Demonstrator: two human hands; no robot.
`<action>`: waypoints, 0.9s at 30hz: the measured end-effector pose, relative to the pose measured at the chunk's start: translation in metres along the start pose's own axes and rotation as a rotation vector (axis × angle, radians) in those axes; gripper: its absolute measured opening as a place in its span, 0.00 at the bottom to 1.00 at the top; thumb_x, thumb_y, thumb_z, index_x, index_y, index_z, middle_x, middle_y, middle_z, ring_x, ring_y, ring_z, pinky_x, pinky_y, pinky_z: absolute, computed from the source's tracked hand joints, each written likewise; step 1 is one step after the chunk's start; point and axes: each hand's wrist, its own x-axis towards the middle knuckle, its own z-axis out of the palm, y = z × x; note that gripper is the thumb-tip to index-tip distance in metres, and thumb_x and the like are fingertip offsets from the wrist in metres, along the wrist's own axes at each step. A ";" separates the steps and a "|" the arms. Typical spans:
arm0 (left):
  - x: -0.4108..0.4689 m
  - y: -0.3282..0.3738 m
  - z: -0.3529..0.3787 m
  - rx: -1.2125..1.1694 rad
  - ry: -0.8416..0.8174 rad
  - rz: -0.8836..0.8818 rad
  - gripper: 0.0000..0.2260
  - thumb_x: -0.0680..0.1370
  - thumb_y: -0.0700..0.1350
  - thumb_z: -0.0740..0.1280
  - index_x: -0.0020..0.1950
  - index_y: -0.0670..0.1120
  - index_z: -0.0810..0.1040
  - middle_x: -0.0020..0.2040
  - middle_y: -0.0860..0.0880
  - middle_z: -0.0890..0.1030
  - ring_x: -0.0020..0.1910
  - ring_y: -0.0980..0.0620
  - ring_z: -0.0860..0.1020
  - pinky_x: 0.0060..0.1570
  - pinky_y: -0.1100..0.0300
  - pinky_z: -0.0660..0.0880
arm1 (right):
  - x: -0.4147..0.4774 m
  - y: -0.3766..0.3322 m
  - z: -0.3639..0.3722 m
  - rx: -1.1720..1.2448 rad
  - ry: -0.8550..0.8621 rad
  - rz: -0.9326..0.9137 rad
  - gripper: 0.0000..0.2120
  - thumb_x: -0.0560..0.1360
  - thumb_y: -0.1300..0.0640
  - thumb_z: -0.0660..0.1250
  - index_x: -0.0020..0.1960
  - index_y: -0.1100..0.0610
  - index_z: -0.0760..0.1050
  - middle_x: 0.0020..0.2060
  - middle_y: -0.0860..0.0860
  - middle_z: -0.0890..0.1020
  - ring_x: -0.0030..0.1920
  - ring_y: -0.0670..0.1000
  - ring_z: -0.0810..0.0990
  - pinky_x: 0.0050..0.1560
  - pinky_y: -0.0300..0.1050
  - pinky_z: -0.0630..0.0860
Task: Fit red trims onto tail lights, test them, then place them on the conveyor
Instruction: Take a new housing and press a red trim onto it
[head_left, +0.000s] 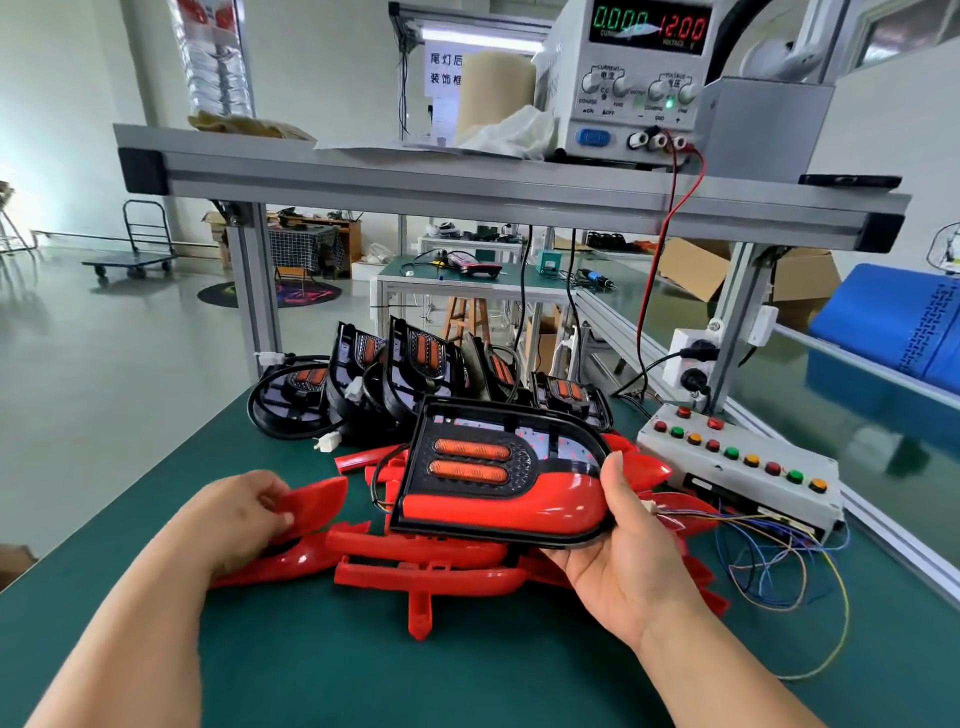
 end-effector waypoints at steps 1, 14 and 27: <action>0.001 0.002 0.000 -0.016 0.052 0.018 0.07 0.79 0.40 0.68 0.56 0.45 0.77 0.47 0.45 0.83 0.47 0.43 0.79 0.50 0.53 0.74 | 0.000 0.000 -0.001 -0.008 -0.008 0.002 0.30 0.73 0.41 0.63 0.67 0.60 0.73 0.59 0.62 0.81 0.58 0.61 0.82 0.48 0.53 0.82; -0.023 0.057 -0.009 -0.924 0.145 0.589 0.21 0.81 0.44 0.59 0.66 0.70 0.71 0.51 0.54 0.84 0.44 0.61 0.80 0.51 0.64 0.77 | -0.001 0.001 0.002 -0.119 -0.089 0.014 0.27 0.72 0.42 0.63 0.65 0.58 0.76 0.57 0.61 0.83 0.55 0.60 0.83 0.46 0.53 0.83; -0.041 0.134 -0.014 0.199 0.175 1.057 0.16 0.74 0.50 0.74 0.61 0.60 0.81 0.51 0.66 0.76 0.52 0.61 0.77 0.56 0.58 0.76 | 0.003 0.003 -0.009 -0.206 -0.155 0.047 0.27 0.72 0.42 0.66 0.64 0.57 0.74 0.61 0.65 0.78 0.56 0.63 0.78 0.64 0.70 0.70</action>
